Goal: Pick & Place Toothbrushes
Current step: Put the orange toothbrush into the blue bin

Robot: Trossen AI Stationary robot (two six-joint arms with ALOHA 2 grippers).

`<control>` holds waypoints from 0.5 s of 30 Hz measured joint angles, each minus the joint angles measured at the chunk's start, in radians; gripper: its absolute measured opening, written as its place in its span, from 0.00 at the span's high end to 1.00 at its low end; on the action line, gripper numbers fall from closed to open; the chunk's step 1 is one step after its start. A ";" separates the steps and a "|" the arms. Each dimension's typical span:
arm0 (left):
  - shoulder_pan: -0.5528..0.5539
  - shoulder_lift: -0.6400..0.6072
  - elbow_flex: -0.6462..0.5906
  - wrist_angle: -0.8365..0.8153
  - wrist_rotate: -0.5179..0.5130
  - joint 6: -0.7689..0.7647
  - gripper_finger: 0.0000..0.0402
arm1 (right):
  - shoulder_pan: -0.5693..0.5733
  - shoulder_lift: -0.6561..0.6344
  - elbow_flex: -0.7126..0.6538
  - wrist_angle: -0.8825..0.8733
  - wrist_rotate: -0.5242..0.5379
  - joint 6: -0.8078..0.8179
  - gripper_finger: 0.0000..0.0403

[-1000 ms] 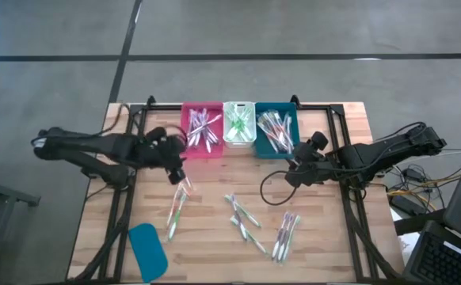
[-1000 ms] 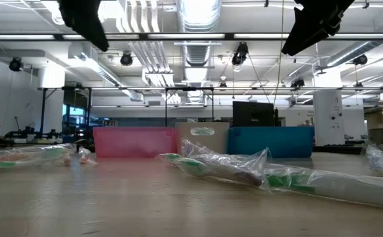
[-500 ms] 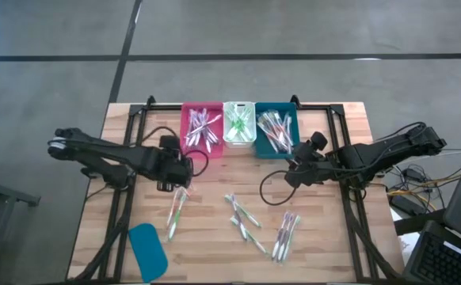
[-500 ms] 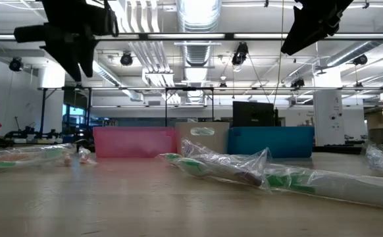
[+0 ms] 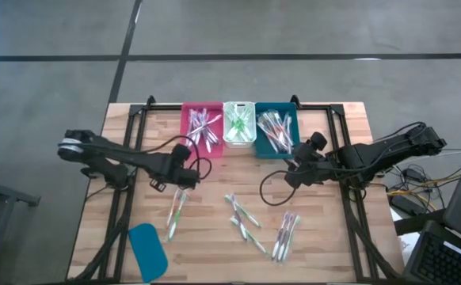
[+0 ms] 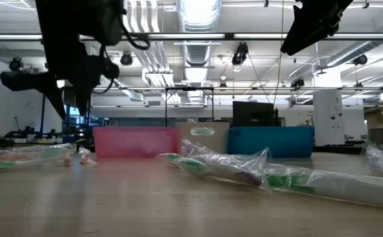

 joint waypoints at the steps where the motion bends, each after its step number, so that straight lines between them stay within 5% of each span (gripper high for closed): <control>1: 0.008 0.001 -0.016 0.031 0.009 0.018 0.58 | 0.000 0.000 0.000 0.001 0.000 -0.002 0.35; 15: 0.061 0.046 -0.180 0.216 0.085 0.123 0.58 | 0.000 0.000 0.000 0.005 0.001 -0.005 0.39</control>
